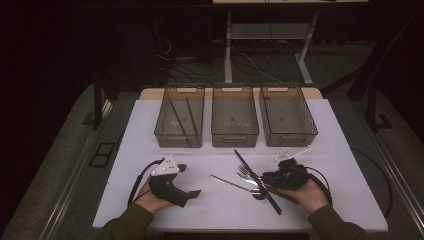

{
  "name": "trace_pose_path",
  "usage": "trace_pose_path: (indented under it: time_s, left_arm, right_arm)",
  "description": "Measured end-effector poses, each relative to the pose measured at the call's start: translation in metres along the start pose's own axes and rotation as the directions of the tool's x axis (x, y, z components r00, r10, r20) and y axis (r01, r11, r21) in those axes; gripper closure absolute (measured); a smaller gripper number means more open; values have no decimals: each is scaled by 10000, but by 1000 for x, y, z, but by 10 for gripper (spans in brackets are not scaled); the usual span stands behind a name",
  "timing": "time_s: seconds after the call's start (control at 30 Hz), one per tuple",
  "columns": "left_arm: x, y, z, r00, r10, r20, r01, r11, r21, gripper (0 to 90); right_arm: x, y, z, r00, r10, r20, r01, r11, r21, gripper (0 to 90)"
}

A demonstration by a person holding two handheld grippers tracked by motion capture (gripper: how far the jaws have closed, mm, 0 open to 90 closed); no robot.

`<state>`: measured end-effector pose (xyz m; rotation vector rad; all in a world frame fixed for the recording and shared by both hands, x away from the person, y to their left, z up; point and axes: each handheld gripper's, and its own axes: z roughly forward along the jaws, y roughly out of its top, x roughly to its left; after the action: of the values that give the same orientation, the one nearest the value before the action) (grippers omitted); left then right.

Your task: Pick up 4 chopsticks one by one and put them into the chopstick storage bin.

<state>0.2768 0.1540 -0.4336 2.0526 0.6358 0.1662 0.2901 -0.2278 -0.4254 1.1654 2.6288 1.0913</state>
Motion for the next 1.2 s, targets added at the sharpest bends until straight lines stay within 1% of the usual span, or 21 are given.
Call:
trace_pose_path:
  time_s: [0.07,0.17,0.47,0.7,1.03,1.2]
  left_arm:
    - [0,0,0,10000,-3,-4,3,10000,7,0]
    - [0,0,0,10000,24,2,-24,10000,23,0]
    - [0,0,0,10000,31,13,-31,10000,26,0]
    - [0,0,1,10000,35,10,-35,10000,35,0]
    - [0,0,1,10000,37,10,-37,10000,23,0]
    - [0,0,1,10000,55,8,-55,10000,45,0]
  right_arm:
    - [0,-3,-2,9998,128,-121,-129,9999,-18,785]
    - [1,-5,-1,9999,90,-137,-89,9999,50,785]
    - [4,-5,9,9999,-8,-127,12,9995,316,786]
    - [6,-4,13,10000,-77,-49,78,9995,290,787]
    - [6,-5,16,9996,-194,209,184,9986,497,793]
    - [7,-4,17,9995,-157,269,145,9989,446,799]
